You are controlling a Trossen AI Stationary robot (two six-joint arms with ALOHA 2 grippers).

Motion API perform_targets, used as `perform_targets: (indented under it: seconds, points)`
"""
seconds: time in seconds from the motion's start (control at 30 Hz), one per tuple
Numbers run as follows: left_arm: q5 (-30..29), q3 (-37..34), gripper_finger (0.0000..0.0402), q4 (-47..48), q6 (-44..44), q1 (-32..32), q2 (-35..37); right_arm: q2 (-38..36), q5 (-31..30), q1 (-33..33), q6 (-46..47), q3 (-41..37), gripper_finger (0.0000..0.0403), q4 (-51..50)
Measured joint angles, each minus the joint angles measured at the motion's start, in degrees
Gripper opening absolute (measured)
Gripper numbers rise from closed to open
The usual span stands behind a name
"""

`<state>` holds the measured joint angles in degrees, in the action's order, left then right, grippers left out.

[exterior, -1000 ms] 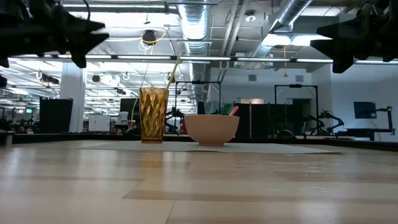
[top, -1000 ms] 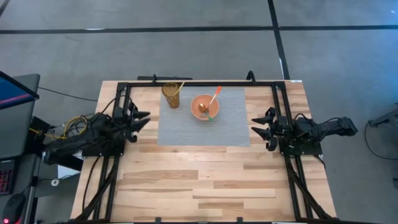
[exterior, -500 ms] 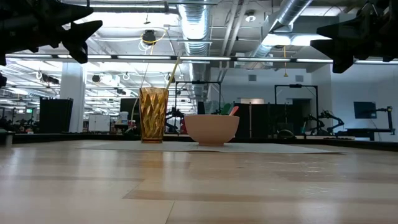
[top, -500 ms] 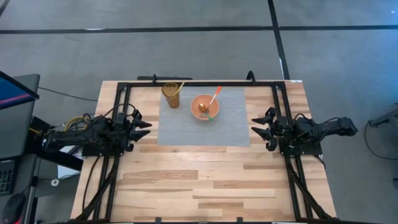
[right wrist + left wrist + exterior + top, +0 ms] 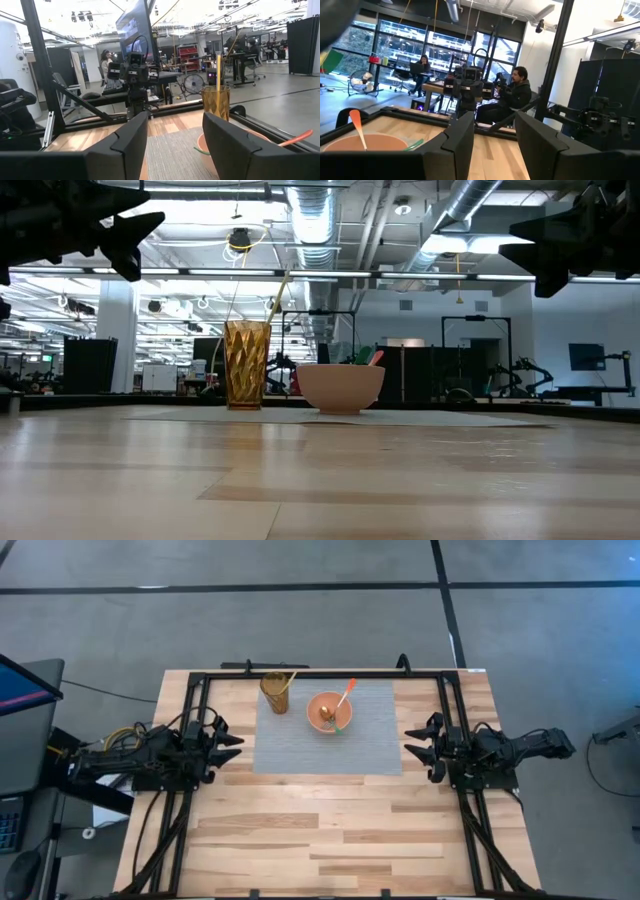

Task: Pick & Place Utensil
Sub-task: Return to Home Position

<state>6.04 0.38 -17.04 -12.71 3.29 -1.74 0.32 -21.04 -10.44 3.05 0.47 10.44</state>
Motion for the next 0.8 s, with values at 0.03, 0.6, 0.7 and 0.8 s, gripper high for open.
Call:
perform_targets:
  seconds: [0.03, 0.6, 0.7, 0.8]
  points:
    - [0.00, 0.00, 0.0145, 0.00, 0.00, 0.00, 0.00, 0.00, 0.00, 0.00, 0.00, 0.00, 0.0185, 0.00]
    - [0.00, -0.02, 0.0145, 0.00, 0.00, 0.00, 0.00, 0.00, 0.00, 0.00, 0.00, 0.00, 0.0182, -0.01]
    - [0.00, -0.02, 0.0145, -0.02, 0.00, 0.00, 0.00, 0.00, 0.00, 0.01, -0.01, 0.00, 0.0180, -0.02]
    - [0.00, -0.02, 0.0145, -0.02, 0.00, 0.00, 0.00, 0.00, 0.00, 0.02, -0.02, 0.00, 0.0180, -0.02]
